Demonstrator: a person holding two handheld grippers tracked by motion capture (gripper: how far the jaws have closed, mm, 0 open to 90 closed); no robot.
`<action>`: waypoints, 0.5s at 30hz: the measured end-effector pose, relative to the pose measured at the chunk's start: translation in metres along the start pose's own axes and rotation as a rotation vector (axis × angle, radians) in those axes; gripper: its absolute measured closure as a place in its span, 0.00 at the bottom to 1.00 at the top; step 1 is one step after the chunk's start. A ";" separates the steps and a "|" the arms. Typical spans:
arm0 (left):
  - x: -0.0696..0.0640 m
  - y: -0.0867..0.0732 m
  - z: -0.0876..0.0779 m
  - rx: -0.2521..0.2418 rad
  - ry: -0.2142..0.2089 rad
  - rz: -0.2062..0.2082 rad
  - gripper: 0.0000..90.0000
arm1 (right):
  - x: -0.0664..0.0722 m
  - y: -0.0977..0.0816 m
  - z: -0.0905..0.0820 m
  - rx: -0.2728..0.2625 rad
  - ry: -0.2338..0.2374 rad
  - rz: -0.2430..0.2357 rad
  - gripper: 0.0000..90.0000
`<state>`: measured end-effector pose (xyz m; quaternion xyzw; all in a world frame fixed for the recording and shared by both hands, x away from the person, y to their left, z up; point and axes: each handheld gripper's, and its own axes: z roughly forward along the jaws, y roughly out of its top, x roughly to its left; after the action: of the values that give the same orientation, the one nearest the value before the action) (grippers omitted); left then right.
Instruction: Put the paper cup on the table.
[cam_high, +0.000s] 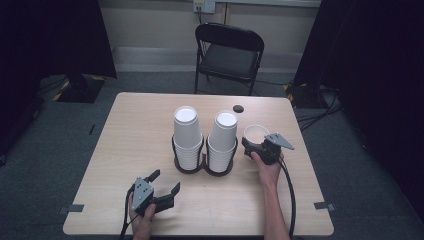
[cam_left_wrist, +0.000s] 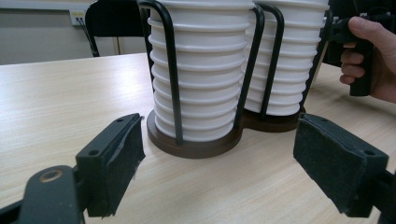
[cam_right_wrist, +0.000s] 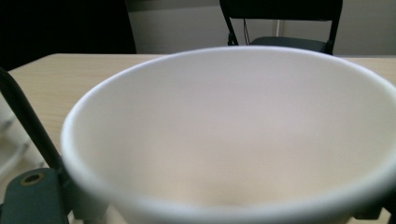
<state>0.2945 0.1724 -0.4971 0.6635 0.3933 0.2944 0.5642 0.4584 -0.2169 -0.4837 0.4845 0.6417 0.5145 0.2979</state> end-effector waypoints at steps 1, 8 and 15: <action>0.000 0.000 0.000 -0.003 0.006 -0.005 0.18 | -0.001 0.000 0.000 0.004 -0.002 -0.003 0.12; 0.000 -0.001 -0.001 -0.014 0.007 -0.005 0.18 | -0.003 -0.002 -0.003 0.025 -0.009 -0.012 0.12; 0.001 -0.001 -0.002 -0.027 0.009 -0.014 0.18 | -0.005 -0.004 -0.002 0.089 0.009 0.001 0.13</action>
<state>0.2928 0.1745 -0.4978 0.6518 0.3966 0.2989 0.5732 0.4575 -0.2218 -0.4872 0.4953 0.6651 0.4877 0.2730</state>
